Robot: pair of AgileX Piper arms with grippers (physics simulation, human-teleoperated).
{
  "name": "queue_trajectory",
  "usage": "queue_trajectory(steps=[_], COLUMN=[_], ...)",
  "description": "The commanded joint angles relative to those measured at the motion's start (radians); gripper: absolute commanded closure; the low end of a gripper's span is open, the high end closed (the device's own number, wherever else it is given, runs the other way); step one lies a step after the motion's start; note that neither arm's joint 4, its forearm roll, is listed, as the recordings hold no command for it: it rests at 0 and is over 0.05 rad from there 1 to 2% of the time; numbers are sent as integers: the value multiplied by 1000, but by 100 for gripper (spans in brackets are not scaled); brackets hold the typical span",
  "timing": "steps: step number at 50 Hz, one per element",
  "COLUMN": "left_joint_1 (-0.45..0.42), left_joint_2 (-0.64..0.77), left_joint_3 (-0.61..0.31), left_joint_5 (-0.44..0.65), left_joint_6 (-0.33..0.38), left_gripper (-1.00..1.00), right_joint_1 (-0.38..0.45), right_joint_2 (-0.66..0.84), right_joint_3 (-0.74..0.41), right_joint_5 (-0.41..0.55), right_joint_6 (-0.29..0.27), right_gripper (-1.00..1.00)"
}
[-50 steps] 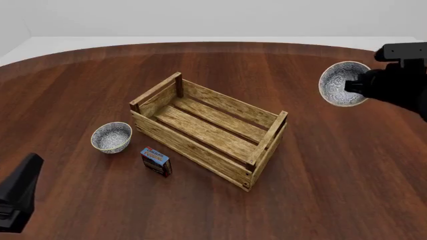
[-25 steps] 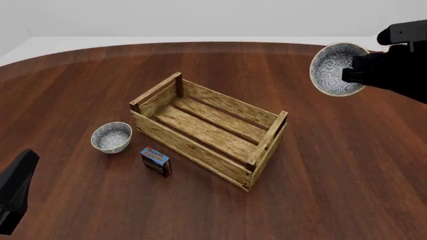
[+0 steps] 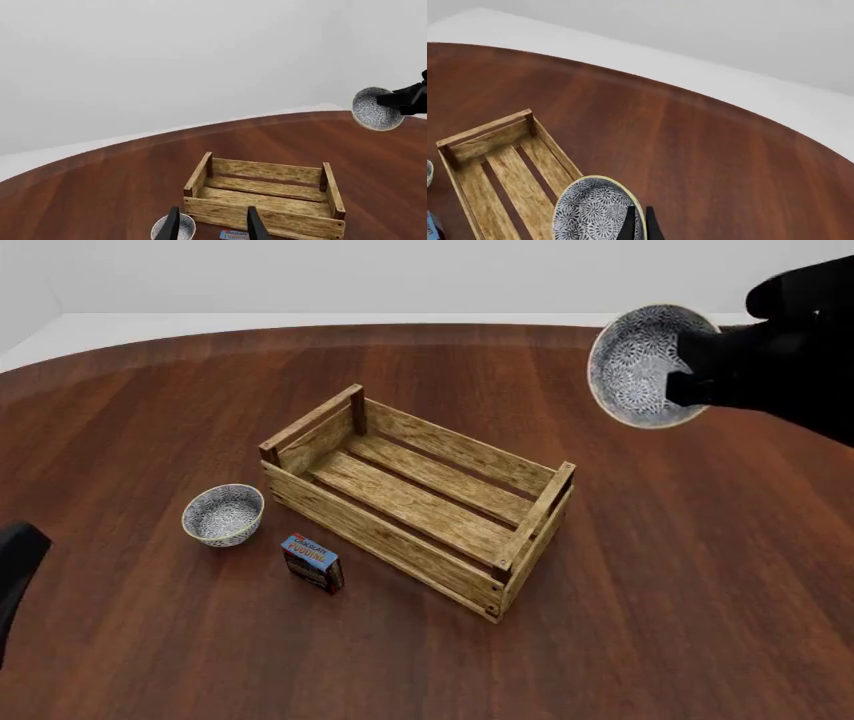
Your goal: Stack the right bowl on the left bowl and place them in the tray.
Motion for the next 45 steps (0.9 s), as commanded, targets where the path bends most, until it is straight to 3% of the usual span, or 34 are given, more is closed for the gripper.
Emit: queue_trajectory(steps=[1, 11, 16, 22, 35, 42, 45], left_joint_1=[-59, -93, -120, -153, -215, -270, -318], left_joint_2=[43, 126, 234, 348, 538, 614, 671], left_joint_3=[-70, -95, -114, -142, -233, -274, -304], left_joint_5=[4, -58, -133, -209, -312, -340, -349], left_joint_6=[9, 29, 41, 41, 111, 110, 74], left_gripper=[-100, -100, -100, -100, -100, -100, -100], right_joint_1=[70, 119, 131, 162, 214, 258, 274], right_joint_2=[3, 55, 80, 68, 81, 89, 87], right_joint_3=[-5, -20, -29, -33, -39, -54, -59], right_joint_5=[-45, -111, -146, -172, -217, -207, -206], right_joint_6=[-3, -1, -38, -26, -13, 3, -2], right_gripper=[100, 100, 100, 100, 100, 100, 100])
